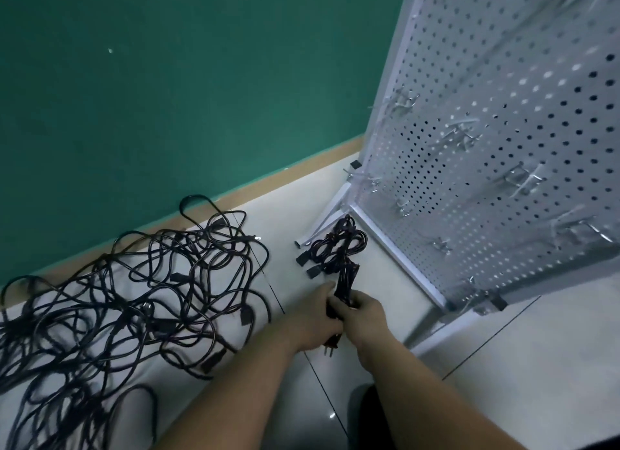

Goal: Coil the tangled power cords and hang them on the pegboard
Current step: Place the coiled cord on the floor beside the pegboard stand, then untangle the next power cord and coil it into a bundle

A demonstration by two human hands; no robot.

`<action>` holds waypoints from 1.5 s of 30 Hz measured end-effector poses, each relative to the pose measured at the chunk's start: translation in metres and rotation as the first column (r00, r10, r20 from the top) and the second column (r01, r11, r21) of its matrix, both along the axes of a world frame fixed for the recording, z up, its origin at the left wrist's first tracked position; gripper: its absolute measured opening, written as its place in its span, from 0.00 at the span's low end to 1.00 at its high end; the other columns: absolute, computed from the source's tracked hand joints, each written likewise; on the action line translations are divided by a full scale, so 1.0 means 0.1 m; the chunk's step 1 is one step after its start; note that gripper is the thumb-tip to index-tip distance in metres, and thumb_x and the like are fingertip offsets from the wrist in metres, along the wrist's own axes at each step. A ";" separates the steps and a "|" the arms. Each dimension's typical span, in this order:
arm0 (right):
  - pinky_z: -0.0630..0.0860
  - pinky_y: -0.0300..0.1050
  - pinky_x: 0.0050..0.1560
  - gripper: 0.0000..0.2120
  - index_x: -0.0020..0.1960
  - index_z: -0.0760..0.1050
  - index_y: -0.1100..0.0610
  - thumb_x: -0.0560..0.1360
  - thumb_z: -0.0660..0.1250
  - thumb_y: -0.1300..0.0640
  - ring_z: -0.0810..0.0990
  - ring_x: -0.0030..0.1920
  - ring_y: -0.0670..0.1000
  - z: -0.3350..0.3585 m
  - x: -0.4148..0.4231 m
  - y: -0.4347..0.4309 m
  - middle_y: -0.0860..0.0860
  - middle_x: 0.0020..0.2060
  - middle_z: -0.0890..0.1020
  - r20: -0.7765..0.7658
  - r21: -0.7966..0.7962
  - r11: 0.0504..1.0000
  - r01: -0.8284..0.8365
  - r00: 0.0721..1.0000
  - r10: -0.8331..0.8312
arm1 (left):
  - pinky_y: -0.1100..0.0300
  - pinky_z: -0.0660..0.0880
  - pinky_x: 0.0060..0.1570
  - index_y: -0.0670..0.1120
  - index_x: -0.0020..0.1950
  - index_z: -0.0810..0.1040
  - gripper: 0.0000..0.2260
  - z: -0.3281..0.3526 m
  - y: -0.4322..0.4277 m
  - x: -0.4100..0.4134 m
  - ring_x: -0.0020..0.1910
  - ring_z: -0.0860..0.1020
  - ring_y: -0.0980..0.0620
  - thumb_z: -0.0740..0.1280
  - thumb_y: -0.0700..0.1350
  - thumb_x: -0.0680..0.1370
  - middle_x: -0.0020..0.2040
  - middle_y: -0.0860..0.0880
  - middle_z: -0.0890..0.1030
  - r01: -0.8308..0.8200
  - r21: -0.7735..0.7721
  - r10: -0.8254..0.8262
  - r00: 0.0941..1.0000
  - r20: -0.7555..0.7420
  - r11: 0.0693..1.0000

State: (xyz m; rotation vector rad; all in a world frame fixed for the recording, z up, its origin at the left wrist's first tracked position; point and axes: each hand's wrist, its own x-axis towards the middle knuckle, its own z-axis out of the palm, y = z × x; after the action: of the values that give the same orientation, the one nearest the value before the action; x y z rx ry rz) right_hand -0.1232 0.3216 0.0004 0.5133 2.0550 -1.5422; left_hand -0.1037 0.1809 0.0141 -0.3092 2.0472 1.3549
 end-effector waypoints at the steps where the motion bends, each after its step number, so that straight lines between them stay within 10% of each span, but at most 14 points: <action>1: 0.86 0.58 0.47 0.03 0.46 0.85 0.58 0.79 0.75 0.59 0.88 0.43 0.59 -0.07 -0.07 -0.01 0.55 0.39 0.88 0.015 -0.005 1.000 0.020 1.000 -0.020 | 0.52 0.82 0.61 0.58 0.84 0.56 0.42 -0.06 0.02 -0.04 0.62 0.82 0.54 0.72 0.48 0.74 0.72 0.52 0.78 -0.040 0.033 0.040 0.999 -0.003 0.999; 13: 0.83 0.55 0.60 0.12 0.56 0.83 0.57 0.79 0.73 0.48 0.85 0.49 0.57 -0.89 -1.07 0.21 0.53 0.46 0.86 0.116 0.319 0.938 0.131 0.977 -0.176 | 0.56 0.79 0.51 0.54 0.71 0.73 0.17 -0.61 -0.15 -0.15 0.53 0.80 0.53 0.66 0.44 0.83 0.59 0.55 0.80 -0.262 -0.085 0.261 0.965 -0.024 0.961; 20: 0.78 0.53 0.53 0.15 0.60 0.77 0.60 0.83 0.63 0.48 0.78 0.61 0.61 -1.03 -1.29 -0.01 0.62 0.59 0.80 0.187 0.492 0.859 -0.144 0.981 0.057 | 0.59 0.77 0.45 0.54 0.68 0.75 0.14 -0.73 -0.27 -0.09 0.52 0.80 0.53 0.66 0.44 0.84 0.58 0.54 0.81 -0.289 -0.136 0.287 0.957 -0.032 0.948; 27: 0.74 0.46 0.43 0.17 0.55 0.80 0.57 0.80 0.70 0.43 0.80 0.45 0.57 -1.00 -1.29 0.05 0.55 0.48 0.83 0.174 0.618 0.771 -0.153 0.983 0.056 | 0.49 0.82 0.57 0.55 0.67 0.75 0.13 -0.78 -0.41 0.05 0.51 0.82 0.51 0.67 0.47 0.82 0.53 0.57 0.81 -0.248 -0.212 0.257 0.966 0.021 0.945; 45: 0.67 0.64 0.73 0.29 0.79 0.64 0.57 0.83 0.63 0.46 0.63 0.76 0.65 -0.46 -0.65 -0.62 0.63 0.76 0.65 0.087 0.734 0.608 -0.302 0.930 0.358 | 0.52 0.77 0.62 0.46 0.69 0.74 0.14 -0.28 -0.91 0.71 0.61 0.77 0.45 0.64 0.44 0.83 0.62 0.46 0.78 -0.042 -0.505 0.037 0.999 -0.020 0.862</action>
State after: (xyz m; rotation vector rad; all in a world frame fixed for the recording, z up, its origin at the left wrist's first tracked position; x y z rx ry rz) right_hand -0.1884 0.2594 -0.0458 0.3138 2.6133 -0.4494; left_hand -0.0324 0.0898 -0.0137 -0.5739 2.3946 0.8136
